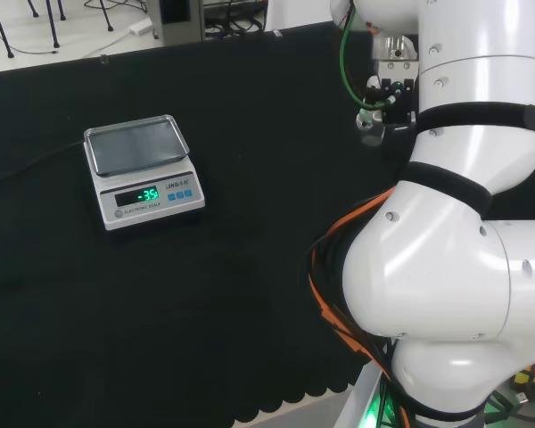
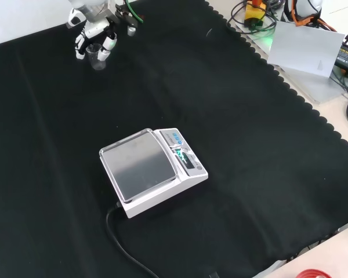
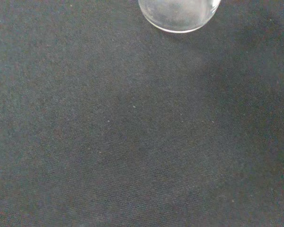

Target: Pick up the beaker.

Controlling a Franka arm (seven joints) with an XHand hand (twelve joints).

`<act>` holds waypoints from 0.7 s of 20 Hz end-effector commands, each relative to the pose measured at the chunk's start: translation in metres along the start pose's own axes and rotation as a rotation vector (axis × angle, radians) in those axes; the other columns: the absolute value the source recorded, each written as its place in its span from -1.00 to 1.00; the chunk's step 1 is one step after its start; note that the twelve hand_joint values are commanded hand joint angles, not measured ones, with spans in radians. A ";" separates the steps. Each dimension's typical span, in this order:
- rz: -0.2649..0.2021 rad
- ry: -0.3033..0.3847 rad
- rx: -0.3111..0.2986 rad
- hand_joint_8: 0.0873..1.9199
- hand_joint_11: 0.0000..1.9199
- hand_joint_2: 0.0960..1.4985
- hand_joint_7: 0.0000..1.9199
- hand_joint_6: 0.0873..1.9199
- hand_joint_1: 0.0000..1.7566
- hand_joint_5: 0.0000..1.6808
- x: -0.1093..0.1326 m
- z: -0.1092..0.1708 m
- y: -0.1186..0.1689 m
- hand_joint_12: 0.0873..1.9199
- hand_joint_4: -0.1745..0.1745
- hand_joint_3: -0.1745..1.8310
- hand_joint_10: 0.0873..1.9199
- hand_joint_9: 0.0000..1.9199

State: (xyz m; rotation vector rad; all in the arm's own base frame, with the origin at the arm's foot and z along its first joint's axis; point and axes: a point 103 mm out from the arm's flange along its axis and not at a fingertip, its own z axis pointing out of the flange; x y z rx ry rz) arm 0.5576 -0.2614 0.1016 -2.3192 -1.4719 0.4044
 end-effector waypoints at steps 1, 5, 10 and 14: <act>-0.010 0.003 -0.019 -0.26 -0.33 0.65 -0.68 -0.25 0.18 -0.45 0.005 -0.001 0.000 0.22 -0.73 -1.00 -0.30 -0.24; -0.012 0.004 -0.031 -0.20 -0.24 0.71 -0.56 -0.07 0.22 -0.35 0.004 -0.002 -0.002 0.17 -0.92 -1.00 -0.31 -0.18; -0.020 -0.012 -0.059 -0.11 -0.15 0.73 -0.43 0.40 0.21 -0.22 0.005 -0.009 -0.006 0.13 -1.00 -0.89 -0.26 -0.14; -0.026 -0.045 -0.056 -0.05 -0.14 0.71 -0.39 0.48 0.21 -0.20 0.008 -0.016 -0.010 0.13 -1.00 -0.85 -0.22 -0.13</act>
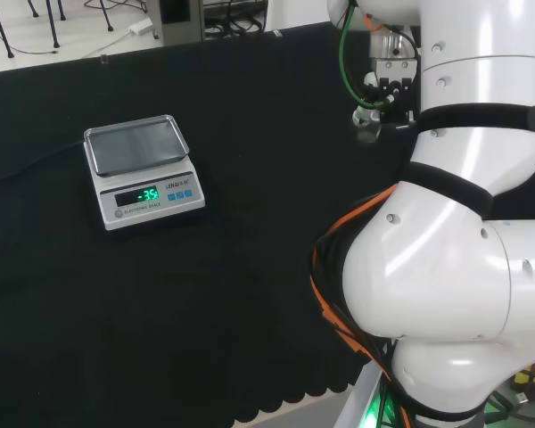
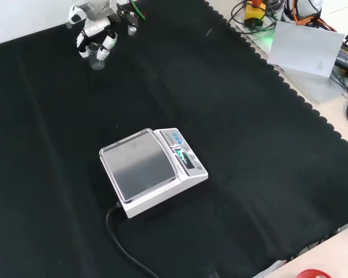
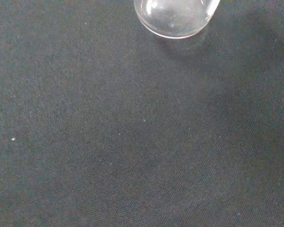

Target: Pick up the beaker.

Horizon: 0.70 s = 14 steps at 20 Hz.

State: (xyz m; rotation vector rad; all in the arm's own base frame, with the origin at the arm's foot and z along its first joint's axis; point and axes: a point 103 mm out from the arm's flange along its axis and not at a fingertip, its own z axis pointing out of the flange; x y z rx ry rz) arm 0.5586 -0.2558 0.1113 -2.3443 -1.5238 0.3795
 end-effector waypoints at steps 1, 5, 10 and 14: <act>-0.018 -0.046 0.005 -0.04 -0.13 0.71 -0.37 0.48 0.21 -0.19 0.004 -0.012 -0.005 0.12 -1.00 -0.85 -0.21 -0.12; -0.047 -0.061 0.031 -0.01 -0.11 0.70 -0.33 0.47 0.22 -0.17 0.008 -0.026 -0.012 0.12 -1.00 -0.85 -0.18 -0.10; -0.073 -0.128 0.027 0.01 -0.10 0.69 -0.30 0.45 0.22 -0.16 0.017 -0.054 -0.028 0.11 -1.00 -0.85 -0.17 -0.09; -0.082 -0.151 0.016 0.01 -0.10 0.69 -0.29 0.45 0.22 -0.16 0.021 -0.068 -0.038 0.11 -1.00 -0.85 -0.16 -0.08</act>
